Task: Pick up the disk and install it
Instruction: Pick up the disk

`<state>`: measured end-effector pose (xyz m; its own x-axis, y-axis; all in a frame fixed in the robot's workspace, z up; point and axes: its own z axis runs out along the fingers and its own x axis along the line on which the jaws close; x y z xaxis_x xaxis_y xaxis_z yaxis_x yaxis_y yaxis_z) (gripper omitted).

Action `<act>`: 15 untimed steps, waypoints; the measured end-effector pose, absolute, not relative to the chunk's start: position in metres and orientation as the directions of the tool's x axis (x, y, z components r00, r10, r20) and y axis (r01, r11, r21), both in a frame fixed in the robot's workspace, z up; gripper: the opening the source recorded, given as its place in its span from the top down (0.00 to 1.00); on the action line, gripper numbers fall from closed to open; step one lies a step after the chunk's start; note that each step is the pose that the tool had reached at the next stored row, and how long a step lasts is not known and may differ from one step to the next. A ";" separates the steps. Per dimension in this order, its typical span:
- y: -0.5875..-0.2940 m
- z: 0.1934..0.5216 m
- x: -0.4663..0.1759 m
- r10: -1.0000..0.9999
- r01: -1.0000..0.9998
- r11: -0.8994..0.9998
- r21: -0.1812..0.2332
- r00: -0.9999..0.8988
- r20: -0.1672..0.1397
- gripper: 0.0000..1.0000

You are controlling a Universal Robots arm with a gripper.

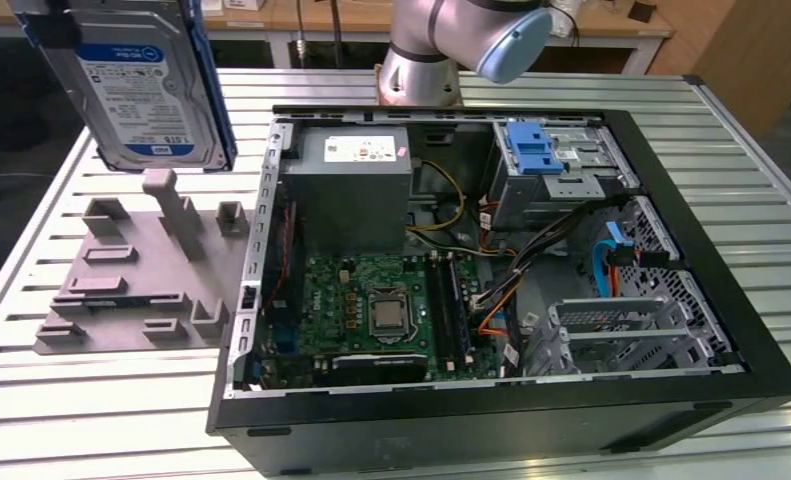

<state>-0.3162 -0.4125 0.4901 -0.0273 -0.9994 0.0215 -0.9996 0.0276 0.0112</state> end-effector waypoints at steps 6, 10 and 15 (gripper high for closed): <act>-0.413 0.490 -0.308 -0.999 -1.000 0.028 0.011 -0.027 0.021 0.64; -0.413 0.490 -0.303 -0.999 -1.000 0.028 0.011 -0.027 0.021 0.64; -0.413 0.490 -0.297 -0.999 -1.000 0.028 0.011 -0.027 0.022 0.64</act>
